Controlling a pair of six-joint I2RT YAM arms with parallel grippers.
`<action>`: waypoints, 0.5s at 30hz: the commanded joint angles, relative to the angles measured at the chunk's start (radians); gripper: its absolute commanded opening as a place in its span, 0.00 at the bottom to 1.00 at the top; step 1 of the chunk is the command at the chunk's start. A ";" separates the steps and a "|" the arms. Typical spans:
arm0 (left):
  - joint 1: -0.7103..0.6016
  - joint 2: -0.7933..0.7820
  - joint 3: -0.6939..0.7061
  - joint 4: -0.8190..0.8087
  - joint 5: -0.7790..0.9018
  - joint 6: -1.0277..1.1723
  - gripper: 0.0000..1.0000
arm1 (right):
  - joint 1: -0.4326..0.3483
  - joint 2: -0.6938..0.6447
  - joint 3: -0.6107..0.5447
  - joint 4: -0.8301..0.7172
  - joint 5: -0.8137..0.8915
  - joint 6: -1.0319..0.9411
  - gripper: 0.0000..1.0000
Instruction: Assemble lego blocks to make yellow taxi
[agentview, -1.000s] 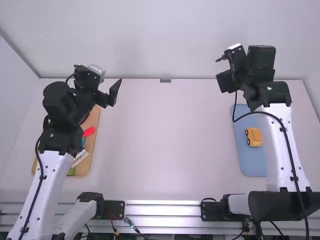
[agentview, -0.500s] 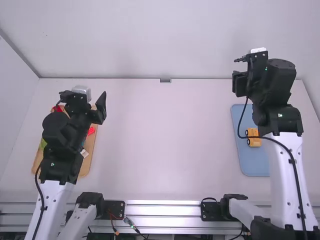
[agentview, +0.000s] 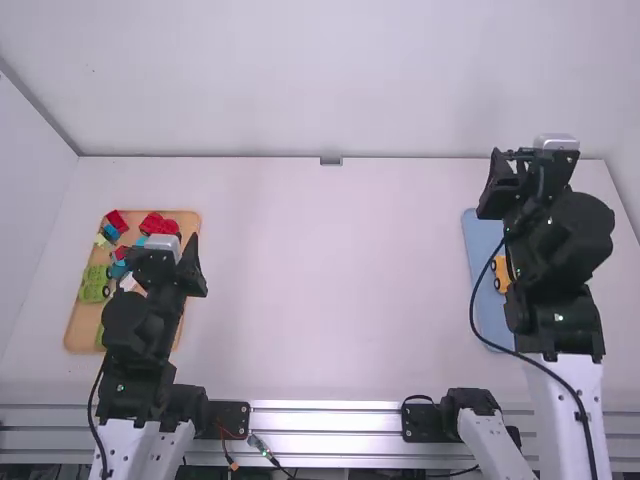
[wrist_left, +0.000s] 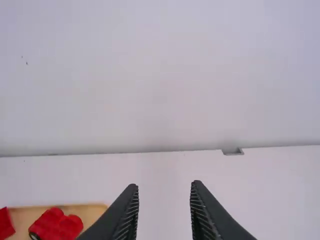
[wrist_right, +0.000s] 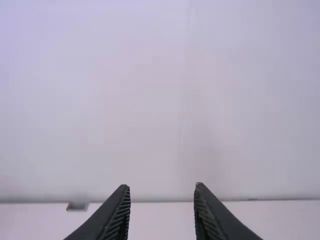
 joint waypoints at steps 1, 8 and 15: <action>0.004 -0.059 -0.051 0.006 -0.013 -0.006 0.21 | 0.003 -0.065 -0.062 0.043 -0.001 0.020 0.27; 0.004 -0.194 -0.186 0.006 -0.013 -0.006 0.08 | 0.003 -0.236 -0.233 0.116 -0.001 0.020 0.10; 0.004 -0.298 -0.290 0.006 -0.013 -0.006 0.00 | 0.003 -0.392 -0.389 0.116 -0.001 0.020 0.00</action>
